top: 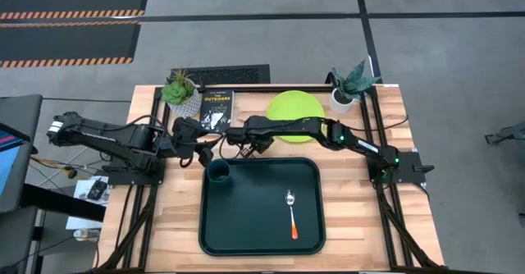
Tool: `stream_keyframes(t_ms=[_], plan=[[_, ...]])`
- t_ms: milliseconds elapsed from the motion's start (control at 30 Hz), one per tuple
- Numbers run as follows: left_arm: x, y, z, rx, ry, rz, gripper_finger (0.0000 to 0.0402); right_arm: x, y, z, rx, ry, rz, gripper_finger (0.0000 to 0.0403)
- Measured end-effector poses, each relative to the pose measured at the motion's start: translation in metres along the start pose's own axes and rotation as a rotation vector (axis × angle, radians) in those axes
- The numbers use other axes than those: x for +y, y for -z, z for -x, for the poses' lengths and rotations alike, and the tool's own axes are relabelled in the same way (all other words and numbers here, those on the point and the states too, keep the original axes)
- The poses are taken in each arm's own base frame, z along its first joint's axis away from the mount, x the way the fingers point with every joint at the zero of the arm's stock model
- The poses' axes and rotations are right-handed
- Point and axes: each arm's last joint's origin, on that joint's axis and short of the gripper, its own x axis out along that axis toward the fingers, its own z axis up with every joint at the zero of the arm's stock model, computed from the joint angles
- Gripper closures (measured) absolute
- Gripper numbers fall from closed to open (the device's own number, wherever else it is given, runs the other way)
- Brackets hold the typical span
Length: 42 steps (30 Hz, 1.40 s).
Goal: Pick and place plate/cup/fork/spoon on tray
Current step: Put the fork onto the black tray
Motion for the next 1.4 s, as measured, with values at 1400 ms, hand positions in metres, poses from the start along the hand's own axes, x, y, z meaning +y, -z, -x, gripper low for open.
stream_keyframes(t_ms=[1400], plan=[[0.002, 0.002, 0.000, 0.017, -0.016, -0.021, 0.0173, -0.022, -0.018, -0.027, 0.038, -0.171, 0.182, 0.0297]])
